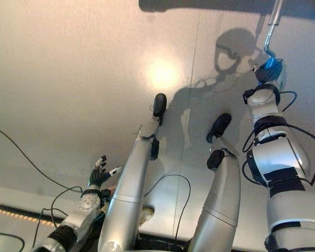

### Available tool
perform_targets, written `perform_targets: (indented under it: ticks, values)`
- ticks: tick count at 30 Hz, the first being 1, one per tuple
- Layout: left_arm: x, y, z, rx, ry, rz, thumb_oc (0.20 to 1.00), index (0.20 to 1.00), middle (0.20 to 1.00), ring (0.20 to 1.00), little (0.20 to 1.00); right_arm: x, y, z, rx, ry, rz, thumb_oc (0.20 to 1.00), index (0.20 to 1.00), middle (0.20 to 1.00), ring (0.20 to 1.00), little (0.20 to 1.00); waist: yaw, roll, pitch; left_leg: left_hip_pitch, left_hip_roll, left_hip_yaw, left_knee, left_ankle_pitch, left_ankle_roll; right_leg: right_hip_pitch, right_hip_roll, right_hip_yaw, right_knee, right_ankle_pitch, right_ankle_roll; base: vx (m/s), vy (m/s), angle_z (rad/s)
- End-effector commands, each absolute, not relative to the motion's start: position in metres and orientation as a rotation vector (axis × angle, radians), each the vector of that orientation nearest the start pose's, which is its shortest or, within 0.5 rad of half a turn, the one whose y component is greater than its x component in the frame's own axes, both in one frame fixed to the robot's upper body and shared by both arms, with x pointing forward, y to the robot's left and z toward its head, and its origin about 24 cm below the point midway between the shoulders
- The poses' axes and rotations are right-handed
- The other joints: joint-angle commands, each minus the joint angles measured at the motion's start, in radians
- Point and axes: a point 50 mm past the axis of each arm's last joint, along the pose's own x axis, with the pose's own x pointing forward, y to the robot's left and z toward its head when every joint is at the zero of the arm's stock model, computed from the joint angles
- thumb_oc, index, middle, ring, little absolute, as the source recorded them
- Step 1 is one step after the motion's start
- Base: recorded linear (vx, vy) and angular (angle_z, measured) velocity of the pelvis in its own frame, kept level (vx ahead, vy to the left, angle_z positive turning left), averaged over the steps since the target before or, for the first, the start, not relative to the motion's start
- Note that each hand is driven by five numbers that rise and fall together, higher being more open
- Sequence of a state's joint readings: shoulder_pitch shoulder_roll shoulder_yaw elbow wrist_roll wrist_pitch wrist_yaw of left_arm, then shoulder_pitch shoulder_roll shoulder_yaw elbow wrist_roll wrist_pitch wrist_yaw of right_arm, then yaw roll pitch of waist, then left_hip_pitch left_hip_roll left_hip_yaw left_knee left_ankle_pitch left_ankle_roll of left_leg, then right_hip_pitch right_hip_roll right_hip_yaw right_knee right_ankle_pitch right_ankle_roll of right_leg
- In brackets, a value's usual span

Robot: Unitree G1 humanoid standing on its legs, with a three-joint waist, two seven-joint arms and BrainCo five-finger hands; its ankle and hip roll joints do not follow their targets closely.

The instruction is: Raise the hospital bed

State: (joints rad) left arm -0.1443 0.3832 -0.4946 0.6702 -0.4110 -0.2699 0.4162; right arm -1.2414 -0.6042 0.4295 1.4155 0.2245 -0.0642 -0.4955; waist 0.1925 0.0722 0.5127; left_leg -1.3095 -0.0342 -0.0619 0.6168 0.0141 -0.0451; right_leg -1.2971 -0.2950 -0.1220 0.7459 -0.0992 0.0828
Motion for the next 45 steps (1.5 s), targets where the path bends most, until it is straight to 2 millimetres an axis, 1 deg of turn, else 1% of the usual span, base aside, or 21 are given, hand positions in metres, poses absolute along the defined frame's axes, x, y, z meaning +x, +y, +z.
perform_targets:
  ticks: [1,4,5,7,8,9,12,13,14,18,21,22,23,24,25,28,30,35,36,39,45]
  values:
    - [0.231,0.187,-0.063,0.172,0.374,0.202,1.0,1.0,1.0,1.0,1.0,0.394,-0.303,0.206,-0.73,0.005,-0.701,0.2,0.2,0.2,0.2,0.2,0.013,0.14,0.007,-0.029,0.02,-0.03,0.018,-0.046,-0.053,-0.004,0.0,0.003,0.022,-0.021,0.075,0.0,0.0,0.0]
    - [0.234,0.186,-0.062,0.173,0.368,0.205,1.0,1.0,1.0,1.0,1.0,0.402,-0.285,0.208,-0.743,-0.018,-0.657,0.2,0.2,0.2,0.2,0.2,0.018,0.145,0.007,-0.033,0.016,-0.03,0.017,-0.045,-0.053,-0.006,-0.003,0.001,0.022,-0.021,0.075,0.0,0.021,0.0]
    - [0.234,0.186,-0.062,0.169,0.369,0.211,1.0,1.0,1.0,1.0,1.0,0.407,-0.271,0.207,-0.75,-0.034,-0.621,0.2,0.2,0.2,0.2,0.2,0.021,0.146,0.007,-0.032,0.013,-0.031,0.013,-0.043,-0.053,-0.005,-0.004,-0.001,0.019,-0.021,0.075,0.0,0.0,0.0]
    - [0.235,0.187,-0.061,0.173,0.365,0.214,1.0,1.0,1.0,1.0,1.0,0.409,-0.263,0.206,-0.751,-0.043,-0.599,0.2,0.2,0.2,0.2,0.2,0.022,0.146,0.007,-0.032,0.012,-0.032,0.013,-0.043,-0.052,-0.004,-0.004,-0.001,0.017,-0.02,0.075,0.0,0.008,0.02]
    - [0.237,0.188,-0.061,0.176,0.363,0.222,1.0,1.0,1.0,1.0,1.0,0.415,-0.242,0.205,-0.745,-0.073,-0.543,0.2,0.2,0.2,0.2,0.2,0.022,0.143,0.007,-0.032,0.011,-0.031,0.012,-0.042,-0.052,-0.005,-0.004,0.0,0.015,-0.019,0.075,0.0,0.016,0.04]
    - [0.237,0.188,-0.061,0.176,0.364,0.223,1.0,1.0,1.0,1.0,1.0,0.415,-0.242,0.204,-0.745,-0.073,-0.543,0.2,0.2,0.2,0.2,0.2,0.021,0.142,0.007,-0.032,0.011,-0.031,0.012,-0.042,-0.052,-0.005,-0.004,0.0,0.015,-0.019,0.075,0.0,0.0,0.0]
    - [0.238,0.19,-0.061,0.177,0.362,0.234,1.0,1.0,1.0,1.0,1.0,0.421,-0.21,0.202,-0.748,-0.113,-0.452,0.2,0.2,0.2,0.2,0.2,0.02,0.138,0.007,-0.028,0.009,-0.028,0.007,-0.041,-0.05,-0.004,-0.004,0.001,0.009,-0.014,0.074,0.0,0.025,-0.01]
    - [0.239,0.19,-0.059,0.173,0.355,0.243,1.0,1.0,1.0,1.0,1.0,0.424,-0.186,0.199,-0.736,-0.146,-0.382,0.2,0.2,0.2,0.2,0.2,0.019,0.134,0.007,-0.025,0.008,-0.029,0.004,-0.039,-0.05,0.0,-0.003,0.001,0.001,-0.011,0.074,0.0,0.0,0.0]
    - [0.239,0.19,-0.059,0.173,0.355,0.244,1.0,1.0,1.0,1.0,1.0,0.424,-0.185,0.198,-0.736,-0.146,-0.381,0.2,0.2,0.2,0.2,0.2,0.018,0.133,0.007,-0.024,0.009,-0.029,0.003,-0.039,-0.05,0.0,-0.003,0.001,0.001,-0.011,0.074,0.0,0.0,0.0]
    - [0.238,0.194,-0.061,0.167,0.362,0.266,1.0,1.0,1.0,1.0,1.0,0.424,-0.138,0.191,-0.725,-0.2,-0.238,0.2,0.2,0.2,0.2,0.2,0.013,0.124,0.007,-0.017,0.007,-0.03,-0.006,-0.036,-0.05,0.008,-0.003,0.001,-0.011,-0.009,0.073,0.0,0.006,-0.02]
    - [0.235,0.199,-0.064,0.175,0.381,0.286,1.0,1.0,1.0,1.0,1.0,0.42,-0.1,0.183,-0.702,-0.239,-0.121,0.2,0.2,0.2,0.2,0.2,0.006,0.114,0.007,-0.013,0.007,-0.029,-0.006,-0.035,-0.051,0.01,-0.001,0.006,-0.015,-0.004,0.072,0.0,0.0,0.0]
    - [0.234,0.201,-0.065,0.18,0.389,0.293,1.0,1.0,1.0,1.0,1.0,0.414,-0.074,0.179,-0.685,-0.28,-0.037,0.2,0.2,0.2,0.2,0.2,0.0,0.107,0.007,-0.01,0.009,-0.028,-0.009,-0.034,-0.051,0.012,0.001,0.007,-0.018,-0.003,0.071,-0.01,0.02,-0.05]
    - [0.234,0.201,-0.065,0.18,0.389,0.294,1.0,1.0,1.0,1.0,1.0,0.414,-0.074,0.179,-0.685,-0.28,-0.036,0.2,0.2,0.2,0.2,0.2,-0.001,0.106,0.007,-0.01,0.009,-0.028,-0.009,-0.034,-0.051,0.012,0.001,0.008,-0.018,-0.003,0.071,0.0,0.013,-0.07]
    - [0.231,0.203,-0.066,0.183,0.395,0.304,1.0,1.0,1.0,1.0,1.0,0.407,-0.052,0.177,-0.633,-0.315,0.037,0.2,0.2,0.2,0.2,0.2,-0.009,0.099,0.007,-0.007,0.01,-0.027,-0.011,-0.032,-0.052,0.013,0.002,0.009,-0.019,-0.003,0.068,0.0,0.0,-0.06]
    - [0.231,0.203,-0.066,0.183,0.396,0.304,1.0,1.0,1.0,1.0,1.0,0.407,-0.051,0.177,-0.633,-0.315,0.037,0.2,0.2,0.2,0.2,0.2,-0.01,0.098,0.007,-0.006,0.01,-0.027,-0.011,-0.032,-0.052,0.013,0.002,0.009,-0.019,-0.003,0.068,0.0,-0.004,-0.03]
    - [0.227,0.208,-0.07,0.195,0.416,0.319,1.0,1.0,1.0,1.0,1.0,0.39,-0.014,0.183,-0.527,-0.403,0.171,0.2,0.2,0.2,0.2,0.2,-0.024,0.079,0.007,0.004,0.015,-0.026,-0.017,-0.028,-0.054,0.018,0.005,0.012,-0.023,-0.003,0.066,0.0,0.0,0.0]
    - [0.223,0.211,-0.073,0.204,0.435,0.326,1.0,1.0,1.0,1.0,1.0,0.379,0.0,0.189,-0.463,-0.46,0.227,0.2,0.2,0.2,0.2,0.2,-0.034,0.067,0.007,0.014,0.022,-0.024,-0.025,-0.025,-0.056,0.027,0.008,0.013,-0.03,-0.001,0.064,0.0,-0.007,-0.05]
    - [0.212,0.219,-0.081,0.241,0.484,0.337,1.0,1.0,1.0,1.0,1.0,0.353,0.015,0.213,-0.249,-0.591,0.339,0.2,0.2,0.2,0.2,0.2,-0.061,0.035,0.007,0.075,0.037,-0.011,-0.044,-0.023,-0.058,0.078,0.017,0.023,-0.053,0.009,0.063,0.0,-0.009,-0.03]
    - [0.208,0.221,-0.084,0.251,0.502,0.337,1.0,1.0,1.0,1.0,1.0,0.347,0.01,0.224,-0.174,-0.637,0.345,0.2,0.2,0.2,0.2,0.2,-0.07,0.026,0.007,0.105,0.041,-0.006,-0.053,-0.023,-0.057,0.103,0.02,0.025,-0.062,0.012,0.065,0.0,0.0,0.0]
    - [0.204,0.222,-0.088,0.262,0.522,0.328,1.0,1.0,1.0,1.0,1.0,0.343,0.0,0.234,-0.106,-0.68,0.337,0.2,0.2,0.2,0.2,0.2,-0.08,0.019,0.007,0.142,0.044,0.001,-0.068,-0.021,-0.057,0.139,0.027,0.03,-0.077,0.014,0.066,-0.03,-0.011,-0.06]
    - [0.194,0.223,-0.095,0.265,0.565,0.305,1.0,1.0,1.0,1.0,1.0,0.343,-0.039,0.246,-0.039,-0.735,0.277,0.2,0.2,0.2,0.2,0.2,-0.1,0.012,0.007,0.261,0.052,0.013,-0.112,-0.013,-0.064,0.244,0.036,0.033,-0.124,0.025,0.068,-0.02,-0.013,-0.01]
